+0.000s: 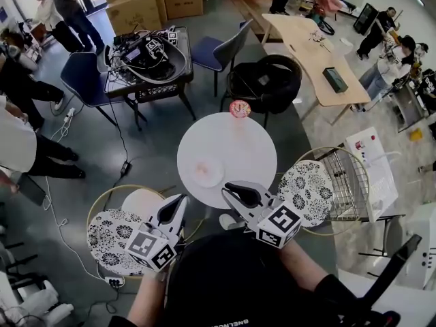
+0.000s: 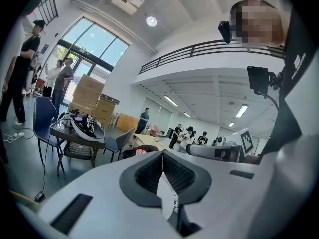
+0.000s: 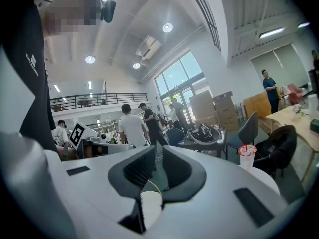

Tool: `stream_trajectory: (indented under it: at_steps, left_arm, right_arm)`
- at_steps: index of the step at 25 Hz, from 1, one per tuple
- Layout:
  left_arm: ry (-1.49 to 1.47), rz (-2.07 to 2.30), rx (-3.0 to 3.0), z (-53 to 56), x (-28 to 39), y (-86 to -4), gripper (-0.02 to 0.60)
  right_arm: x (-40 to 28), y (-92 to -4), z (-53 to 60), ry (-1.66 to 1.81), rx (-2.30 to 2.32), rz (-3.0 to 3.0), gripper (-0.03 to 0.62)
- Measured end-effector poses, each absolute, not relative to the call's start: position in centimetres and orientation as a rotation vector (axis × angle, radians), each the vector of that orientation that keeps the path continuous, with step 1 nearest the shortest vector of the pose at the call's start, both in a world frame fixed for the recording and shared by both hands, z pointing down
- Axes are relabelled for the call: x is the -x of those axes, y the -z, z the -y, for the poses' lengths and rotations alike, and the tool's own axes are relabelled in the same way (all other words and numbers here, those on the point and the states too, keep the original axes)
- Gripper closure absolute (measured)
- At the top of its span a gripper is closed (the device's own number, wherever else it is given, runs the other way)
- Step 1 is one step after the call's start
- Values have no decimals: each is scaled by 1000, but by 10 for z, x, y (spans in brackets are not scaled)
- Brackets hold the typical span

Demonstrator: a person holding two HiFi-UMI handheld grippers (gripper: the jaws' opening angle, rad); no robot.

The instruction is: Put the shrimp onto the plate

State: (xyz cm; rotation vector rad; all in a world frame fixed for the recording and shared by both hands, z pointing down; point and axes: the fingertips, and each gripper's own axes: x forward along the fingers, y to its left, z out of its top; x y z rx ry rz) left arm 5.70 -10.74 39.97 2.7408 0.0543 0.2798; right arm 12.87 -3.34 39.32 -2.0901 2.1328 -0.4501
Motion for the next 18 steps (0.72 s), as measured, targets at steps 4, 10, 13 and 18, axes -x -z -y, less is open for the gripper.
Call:
stream_trajectory:
  at_steps: [4,10,13,18]
  left_arm:
    - [-267,-98,-2771,100,-56,-395,575]
    - [-251,-150,-2836,86,-55,-389,575]
    - [-256,-126,-2826,87,-53,-393,575]
    - [-284,-103,-2799,94,-50,-403,577]
  right_arm:
    - [-130,-396,32,468,2088,-2119,536]
    - [-129,-400,30,478,2080,-2127,536]
    - [-127,-401,30,475,2072,-2144,536]
    - [-128,-406,33,482,2073,-2144,536]
